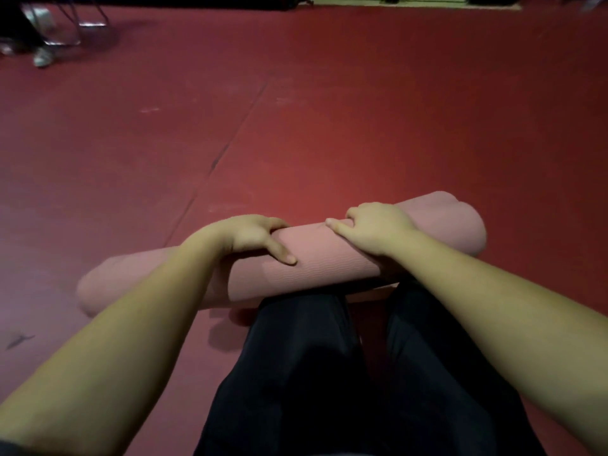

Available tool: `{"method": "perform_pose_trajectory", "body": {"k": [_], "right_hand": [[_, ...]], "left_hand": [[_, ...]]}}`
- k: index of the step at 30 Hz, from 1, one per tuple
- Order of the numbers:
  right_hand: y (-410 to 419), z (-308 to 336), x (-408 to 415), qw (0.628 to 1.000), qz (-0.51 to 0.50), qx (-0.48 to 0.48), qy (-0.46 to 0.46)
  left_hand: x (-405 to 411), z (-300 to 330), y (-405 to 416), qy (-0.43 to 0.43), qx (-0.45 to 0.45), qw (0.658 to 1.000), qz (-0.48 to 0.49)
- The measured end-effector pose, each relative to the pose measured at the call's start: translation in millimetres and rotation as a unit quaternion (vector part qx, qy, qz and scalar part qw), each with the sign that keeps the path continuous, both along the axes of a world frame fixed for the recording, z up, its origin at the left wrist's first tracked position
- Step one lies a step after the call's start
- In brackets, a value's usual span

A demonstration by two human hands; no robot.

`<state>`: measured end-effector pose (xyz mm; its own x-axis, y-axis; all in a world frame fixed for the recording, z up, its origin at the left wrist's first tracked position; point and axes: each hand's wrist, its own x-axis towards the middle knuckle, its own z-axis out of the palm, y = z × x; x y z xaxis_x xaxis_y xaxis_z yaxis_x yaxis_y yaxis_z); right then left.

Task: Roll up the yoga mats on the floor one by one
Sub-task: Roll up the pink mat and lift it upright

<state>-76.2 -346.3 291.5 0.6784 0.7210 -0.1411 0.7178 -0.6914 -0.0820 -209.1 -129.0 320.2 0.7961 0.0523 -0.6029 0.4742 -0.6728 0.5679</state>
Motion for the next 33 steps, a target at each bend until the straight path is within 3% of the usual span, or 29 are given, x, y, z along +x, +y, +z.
{"method": "perform_pose_trajectory", "body": {"k": [2,6,8,12,21,33], "right_hand": [[-1.5,-3.5,2.5,1.0,-0.005,0.003,0.012],[-1.9,-6.0,7.4,0.998,-0.038,-0.005,0.054],[1.2,-3.8,8.8,0.997,-0.04,-0.012,0.067],[9.9,3.7,8.8,0.997,-0.027,-0.03,0.068],[8.1,27.3,16.5,0.993,-0.043,-0.046,0.099],[14.0,57.1,18.7,0.98,-0.013,-0.108,0.164]], "left_hand": [[-8.4,1.5,-7.5,-0.095,0.152,0.983,-0.05],[-43.2,-22.3,-25.3,-0.299,0.396,0.863,-0.094],[-58.2,-35.5,-36.2,-0.288,0.466,0.828,-0.117],[-61.1,-34.8,-45.0,-0.152,0.5,0.844,-0.117],[-45.2,1.1,-34.7,-0.185,0.479,0.846,-0.144],[-73.7,33.9,-47.7,-0.178,0.417,0.884,-0.116]]}}
